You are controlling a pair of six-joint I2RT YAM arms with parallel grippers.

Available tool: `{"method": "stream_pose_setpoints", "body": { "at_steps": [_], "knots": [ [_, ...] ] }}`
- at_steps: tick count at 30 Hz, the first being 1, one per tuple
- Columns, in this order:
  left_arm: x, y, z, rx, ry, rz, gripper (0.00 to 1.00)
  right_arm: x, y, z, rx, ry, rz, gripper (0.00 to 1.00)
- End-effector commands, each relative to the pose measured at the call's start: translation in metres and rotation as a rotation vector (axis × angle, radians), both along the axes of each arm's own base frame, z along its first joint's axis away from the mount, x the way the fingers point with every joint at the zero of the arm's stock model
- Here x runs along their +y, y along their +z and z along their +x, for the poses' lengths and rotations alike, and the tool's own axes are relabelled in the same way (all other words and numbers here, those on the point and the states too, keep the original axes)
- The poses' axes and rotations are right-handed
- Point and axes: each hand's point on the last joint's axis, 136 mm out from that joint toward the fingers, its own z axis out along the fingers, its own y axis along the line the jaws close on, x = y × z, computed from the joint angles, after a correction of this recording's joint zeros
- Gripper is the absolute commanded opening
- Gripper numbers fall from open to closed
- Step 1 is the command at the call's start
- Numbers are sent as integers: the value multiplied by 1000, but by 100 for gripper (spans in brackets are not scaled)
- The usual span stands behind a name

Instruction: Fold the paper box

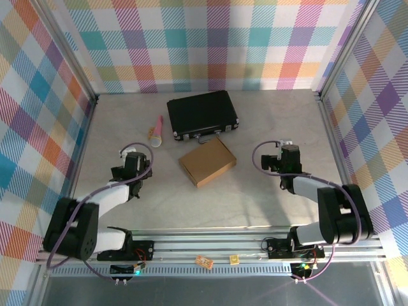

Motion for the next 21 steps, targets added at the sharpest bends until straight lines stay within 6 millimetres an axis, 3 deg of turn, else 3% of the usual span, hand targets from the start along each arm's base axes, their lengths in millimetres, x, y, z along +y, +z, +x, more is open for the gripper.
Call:
{"method": "stream_pose_setpoints", "body": {
  "at_steps": [1, 5, 9, 11, 14, 21],
  "knots": [
    [-14, 37, 54, -203, -90, -32, 100, 10, 38, 38, -181, 93, 52, 99],
    [-15, 34, 81, -227, -149, -17, 100, -7, 34, 37, -213, 62, 157, 99],
    [-16, 30, 65, -350, -187, -62, 100, -2, 34, 21, -308, 105, 156, 99],
    [-14, 31, 56, -430, -191, -54, 100, -9, 34, 24, -314, 63, 152, 99],
    [-6, 23, 66, -347, -153, -89, 100, -16, 30, 33, -263, 6, 134, 99],
    [-6, 23, 65, -353, -155, -90, 100, -5, 30, 34, -249, 64, 135, 99]
  ]
}}
